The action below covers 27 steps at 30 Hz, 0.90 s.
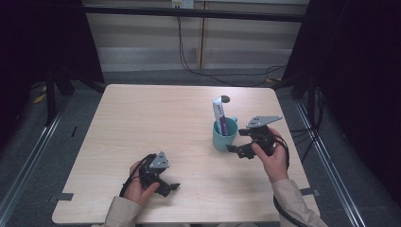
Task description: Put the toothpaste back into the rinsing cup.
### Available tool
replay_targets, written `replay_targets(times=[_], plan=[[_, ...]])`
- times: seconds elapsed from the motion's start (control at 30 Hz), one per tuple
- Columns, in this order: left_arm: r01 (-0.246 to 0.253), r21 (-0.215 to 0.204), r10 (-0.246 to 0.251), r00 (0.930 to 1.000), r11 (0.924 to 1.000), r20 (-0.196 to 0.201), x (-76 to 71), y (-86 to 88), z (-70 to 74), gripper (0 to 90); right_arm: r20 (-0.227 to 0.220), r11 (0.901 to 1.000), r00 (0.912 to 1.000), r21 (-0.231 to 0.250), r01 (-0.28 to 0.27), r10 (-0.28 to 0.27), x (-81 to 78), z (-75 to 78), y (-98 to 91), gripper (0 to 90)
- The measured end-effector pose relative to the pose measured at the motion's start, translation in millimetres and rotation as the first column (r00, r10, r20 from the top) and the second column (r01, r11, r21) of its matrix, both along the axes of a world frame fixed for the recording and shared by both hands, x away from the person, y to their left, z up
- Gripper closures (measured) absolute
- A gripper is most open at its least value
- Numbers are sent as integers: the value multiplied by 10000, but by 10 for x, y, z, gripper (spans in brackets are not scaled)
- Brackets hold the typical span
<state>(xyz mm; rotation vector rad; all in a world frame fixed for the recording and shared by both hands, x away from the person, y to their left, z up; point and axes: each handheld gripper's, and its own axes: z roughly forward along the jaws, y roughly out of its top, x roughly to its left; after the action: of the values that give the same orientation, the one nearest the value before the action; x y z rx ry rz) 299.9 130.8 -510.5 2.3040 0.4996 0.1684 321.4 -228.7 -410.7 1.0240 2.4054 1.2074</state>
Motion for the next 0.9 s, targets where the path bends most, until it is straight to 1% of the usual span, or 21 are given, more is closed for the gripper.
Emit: replay_targets(times=[0.13, 0.43, 0.53, 0.67, 0.9], plan=[[-4, 7, 4, 10000, 10000, 5, 0, 0, 0, 6, 30, 9999, 9999, 62, -129, 129, -39, 4, 12, 158], [-5, 8, 5, 10000, 10000, 5, 0, 0, 0, 6, 54, 9995, 9995, -70, -296, 296, -134, -26, 16, 158], [-4, 6, 4, 10000, 10000, 3, 0, 0, 0, 6, 18, 9993, 9993, -98, -372, 372, -168, -54, 9, 158], [-3, 9, 3, 10000, 10000, 2, 0, 0, 0, 6, -29, 9985, 9989, -279, -466, 465, -216, -104, -9, 158], [-3, 11, 3, 10000, 10000, 6, 0, 0, 0, 6, -161, 9988, 9990, -276, -413, 409, -285, -207, -82, 158]])
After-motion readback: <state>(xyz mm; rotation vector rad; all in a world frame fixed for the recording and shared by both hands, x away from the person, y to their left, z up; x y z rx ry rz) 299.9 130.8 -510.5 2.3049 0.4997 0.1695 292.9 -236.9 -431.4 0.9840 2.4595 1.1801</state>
